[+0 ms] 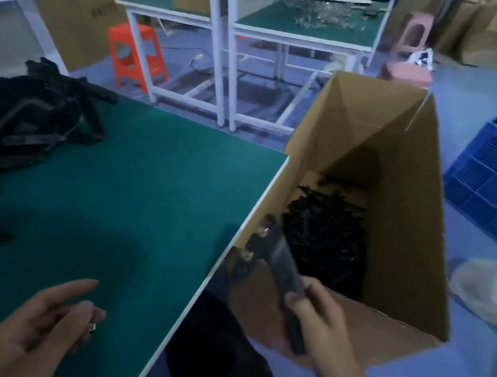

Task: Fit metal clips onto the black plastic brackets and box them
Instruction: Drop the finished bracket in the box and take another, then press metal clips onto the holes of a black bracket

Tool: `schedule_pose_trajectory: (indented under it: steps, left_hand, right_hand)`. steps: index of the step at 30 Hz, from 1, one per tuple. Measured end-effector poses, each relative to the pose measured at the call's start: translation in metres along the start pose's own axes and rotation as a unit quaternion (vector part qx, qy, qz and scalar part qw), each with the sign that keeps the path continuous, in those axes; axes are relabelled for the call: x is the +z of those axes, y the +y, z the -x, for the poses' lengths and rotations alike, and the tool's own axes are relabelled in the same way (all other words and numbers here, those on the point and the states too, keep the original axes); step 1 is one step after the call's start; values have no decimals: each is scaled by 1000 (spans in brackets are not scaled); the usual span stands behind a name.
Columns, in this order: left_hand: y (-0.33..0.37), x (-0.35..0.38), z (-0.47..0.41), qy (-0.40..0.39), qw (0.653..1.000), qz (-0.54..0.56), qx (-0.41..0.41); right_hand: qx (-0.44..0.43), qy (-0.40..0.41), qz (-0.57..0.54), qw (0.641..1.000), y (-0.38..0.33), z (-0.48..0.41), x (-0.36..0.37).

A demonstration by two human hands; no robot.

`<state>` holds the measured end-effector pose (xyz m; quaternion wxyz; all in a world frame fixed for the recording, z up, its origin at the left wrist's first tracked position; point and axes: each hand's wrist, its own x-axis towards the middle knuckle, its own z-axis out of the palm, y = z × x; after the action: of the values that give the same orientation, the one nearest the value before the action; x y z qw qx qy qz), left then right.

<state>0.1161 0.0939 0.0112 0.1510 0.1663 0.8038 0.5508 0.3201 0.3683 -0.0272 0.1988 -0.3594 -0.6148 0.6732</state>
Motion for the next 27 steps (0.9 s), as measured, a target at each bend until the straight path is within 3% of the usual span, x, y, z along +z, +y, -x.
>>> schedule_pose_trajectory:
  steps: [3, 5, 8, 12, 17, 22, 27]
  left_hand:
    - [2, 11, -2, -13, 1000, 4, -3]
    - [3, 15, -2, -2, 1000, 1, 3]
    - [5, 16, 5, 19, 1000, -5, 2]
    - [6, 0, 15, 45, 998, -29, -26]
    - [-4, -29, 41, 125, 989, -62, -46]
    - [-17, -46, 64, 180, 980, -34, -75]
    - [-26, -58, 83, 222, 969, 6, -104]
  right_hand:
    - [14, 147, -100, 984, -17, -58, -61]
    - [93, 241, -163, 952, -27, -98, -94]
    - [124, 282, -61, 949, -22, -127, -104]
    - [-19, 136, 85, 987, -6, -118, -37]
    - [-201, -105, 141, 964, -36, -83, 105]
    - [-272, -357, 263, 854, -74, -74, 245]
    - [-365, -435, 364, 738, -84, -81, 381]
